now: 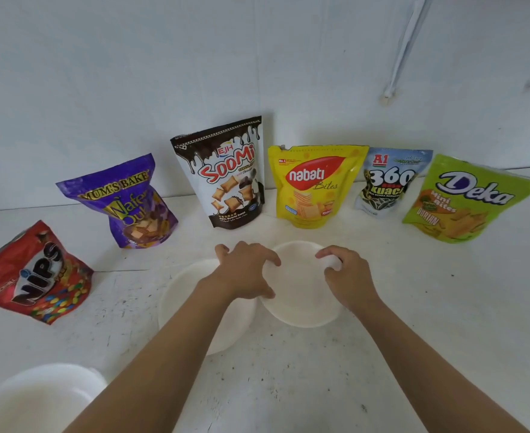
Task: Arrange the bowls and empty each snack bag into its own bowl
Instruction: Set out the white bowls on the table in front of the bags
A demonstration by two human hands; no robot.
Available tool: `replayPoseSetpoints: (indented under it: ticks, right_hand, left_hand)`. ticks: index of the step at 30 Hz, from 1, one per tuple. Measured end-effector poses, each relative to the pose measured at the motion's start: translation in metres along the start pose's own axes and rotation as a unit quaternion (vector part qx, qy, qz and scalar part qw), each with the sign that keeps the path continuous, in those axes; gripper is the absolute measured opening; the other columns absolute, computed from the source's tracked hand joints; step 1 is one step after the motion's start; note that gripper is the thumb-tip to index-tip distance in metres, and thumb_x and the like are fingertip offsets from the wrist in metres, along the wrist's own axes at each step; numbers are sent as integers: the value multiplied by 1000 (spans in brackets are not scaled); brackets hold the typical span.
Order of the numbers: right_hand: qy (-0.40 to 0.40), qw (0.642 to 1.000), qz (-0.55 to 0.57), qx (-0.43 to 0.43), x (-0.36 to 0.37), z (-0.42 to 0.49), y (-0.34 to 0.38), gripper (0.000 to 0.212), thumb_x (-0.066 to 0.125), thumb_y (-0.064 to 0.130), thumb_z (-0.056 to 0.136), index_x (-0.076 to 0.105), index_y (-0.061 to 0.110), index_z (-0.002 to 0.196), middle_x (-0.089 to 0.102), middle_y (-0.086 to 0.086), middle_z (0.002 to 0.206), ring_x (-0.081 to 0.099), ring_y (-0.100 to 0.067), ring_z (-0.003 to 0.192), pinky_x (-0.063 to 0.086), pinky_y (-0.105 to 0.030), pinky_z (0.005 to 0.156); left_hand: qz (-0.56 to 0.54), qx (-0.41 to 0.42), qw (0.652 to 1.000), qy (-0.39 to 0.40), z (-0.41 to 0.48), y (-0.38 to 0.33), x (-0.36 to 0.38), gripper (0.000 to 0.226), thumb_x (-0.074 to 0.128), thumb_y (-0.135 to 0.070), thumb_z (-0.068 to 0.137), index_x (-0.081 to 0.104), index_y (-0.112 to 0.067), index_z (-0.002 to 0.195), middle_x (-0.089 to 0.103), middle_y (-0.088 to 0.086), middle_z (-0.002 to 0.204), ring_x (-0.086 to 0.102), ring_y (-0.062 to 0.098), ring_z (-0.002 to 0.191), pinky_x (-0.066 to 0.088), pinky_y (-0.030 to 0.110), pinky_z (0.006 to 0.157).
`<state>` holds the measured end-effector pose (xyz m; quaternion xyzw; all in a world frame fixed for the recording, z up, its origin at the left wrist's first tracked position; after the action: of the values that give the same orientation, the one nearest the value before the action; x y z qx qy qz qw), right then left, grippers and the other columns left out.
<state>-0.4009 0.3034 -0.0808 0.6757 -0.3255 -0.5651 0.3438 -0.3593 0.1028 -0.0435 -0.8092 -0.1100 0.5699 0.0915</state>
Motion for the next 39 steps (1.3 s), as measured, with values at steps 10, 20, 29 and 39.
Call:
replayPoseSetpoints:
  ticks: [10,20,29,39]
  right_hand:
    - [-23,974,66,-214,-1,-37,78,22,63,6,93,72,20,109,72,10,102,64,-2,97,51,-20,85]
    - [185,925,116,-311,72,-125,152,22,64,10,94,69,24,110,68,9,84,70,-16,80,57,-27,77]
    - [322,875,-13,-361,164,-188,159,17,66,37,94,70,34,110,54,10,111,56,1,105,41,-10,85]
    - [283,882,-193,-322,174,-208,163,42,53,13,94,56,31,131,54,4,114,50,-14,90,44,-30,73]
  left_hand:
    - [-163,16,968,-192,-57,2,-66,23,66,-47,93,66,-38,113,63,-19,86,64,11,93,49,50,94]
    - [-241,-104,889,-375,-211,64,-51,11,68,-39,93,70,-36,103,67,-16,81,64,1,78,47,14,65]
    - [-129,-390,829,-380,-336,132,16,22,67,-40,90,66,-44,112,46,-7,124,41,20,124,28,42,97]
    - [-252,-404,807,-349,-365,144,46,44,79,-19,76,63,-49,102,64,-16,109,63,7,88,55,35,77]
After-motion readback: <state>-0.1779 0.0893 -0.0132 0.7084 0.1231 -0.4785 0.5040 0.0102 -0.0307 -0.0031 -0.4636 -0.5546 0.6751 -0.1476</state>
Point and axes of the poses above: each hand's wrist, its own z-axis towards the middle knuckle, its own x-axis out of the palm, y = z × x, the point moved 3 cm from there along z, towards the middle knuckle
